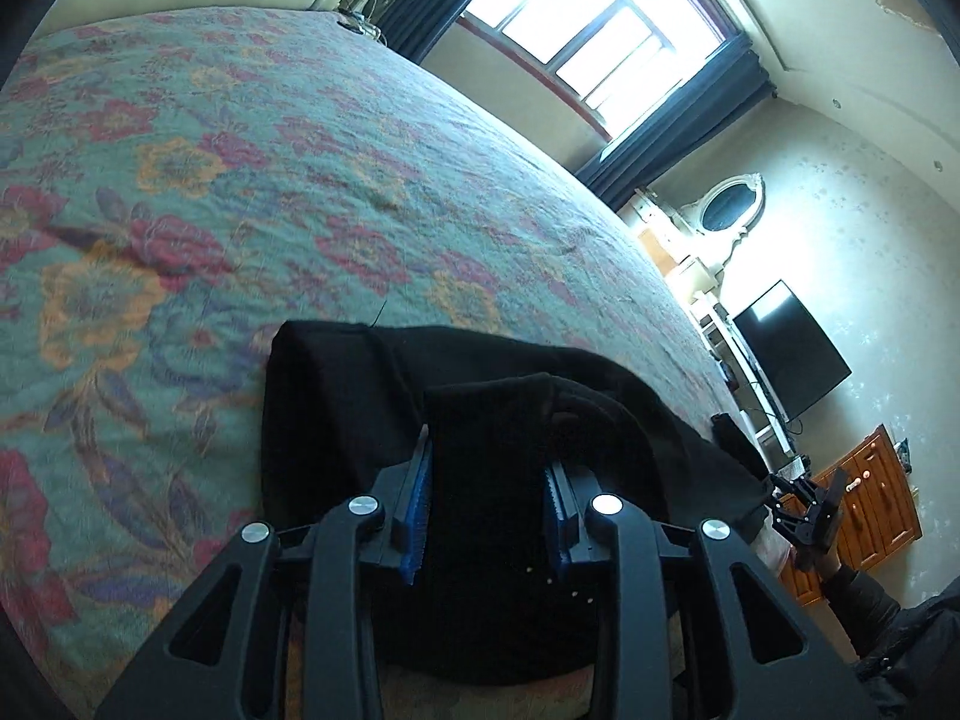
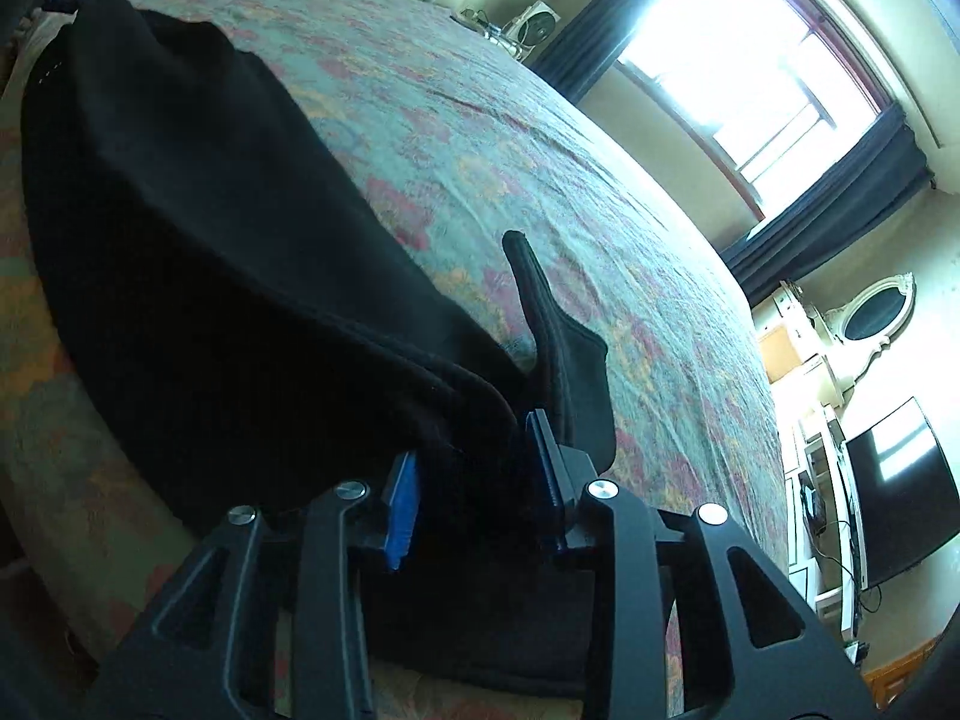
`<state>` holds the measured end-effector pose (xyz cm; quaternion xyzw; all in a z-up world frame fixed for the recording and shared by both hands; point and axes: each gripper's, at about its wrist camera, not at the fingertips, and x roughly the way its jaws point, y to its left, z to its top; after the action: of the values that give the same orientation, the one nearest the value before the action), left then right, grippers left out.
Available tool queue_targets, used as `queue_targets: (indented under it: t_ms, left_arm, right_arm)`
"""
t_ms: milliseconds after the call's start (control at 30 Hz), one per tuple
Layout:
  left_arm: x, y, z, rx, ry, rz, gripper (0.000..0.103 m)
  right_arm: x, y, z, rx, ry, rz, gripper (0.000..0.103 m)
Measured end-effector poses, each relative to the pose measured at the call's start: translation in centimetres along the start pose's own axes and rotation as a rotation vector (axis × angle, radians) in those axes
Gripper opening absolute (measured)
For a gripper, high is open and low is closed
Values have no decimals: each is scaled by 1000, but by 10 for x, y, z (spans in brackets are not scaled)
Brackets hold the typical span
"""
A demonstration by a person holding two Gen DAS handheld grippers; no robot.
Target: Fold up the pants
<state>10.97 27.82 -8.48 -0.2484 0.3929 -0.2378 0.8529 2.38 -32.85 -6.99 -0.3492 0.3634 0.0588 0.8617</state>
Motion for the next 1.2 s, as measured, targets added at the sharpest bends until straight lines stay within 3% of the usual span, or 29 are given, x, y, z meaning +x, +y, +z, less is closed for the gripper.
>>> queue_targets:
  t_ms: [167,300,367,400,467,600,700,833,1000,1100,1167,1200]
  left_arm:
    - [-14,12,-20,-65,42,57,50]
    - [-33,13,-37,-121,27,96,52]
    - [-43,18,-47,-201,-7,83,65]
    - [-47,21,-53,-253,-26,89,66]
    - [-53,27,-63,-367,-60,61,68]
    - [-60,17,-76,-540,-173,73,68]
    - [-62,-6,-67,-557,-259,79,74]
    - [-38,-27,-44,-549,-213,95,75]
    - [-7,-43,-26,-510,-172,191,76]
    - [7,-41,-20,-522,-129,278,77]
    - [6,-35,-25,-561,-138,294,77]
    - [5,-32,-27,-586,-150,298,72]
  right_arm:
    - [-8,23,-20,-74,46,8,61]
    - [-26,20,-26,9,64,52,74]
    - [-36,18,-25,74,67,79,78]
    - [-39,15,-25,117,79,103,79]
    - [-44,11,-25,212,100,136,80]
    - [-48,2,-23,500,140,290,80]
    - [-50,1,-29,691,148,396,81]
    - [-46,3,-32,887,151,502,81]
    - [-39,10,-40,1035,165,559,81]
    - [-37,11,-43,1076,172,565,81]
    - [-36,11,-43,1086,173,546,81]
    - [-37,12,-43,1092,176,537,81]
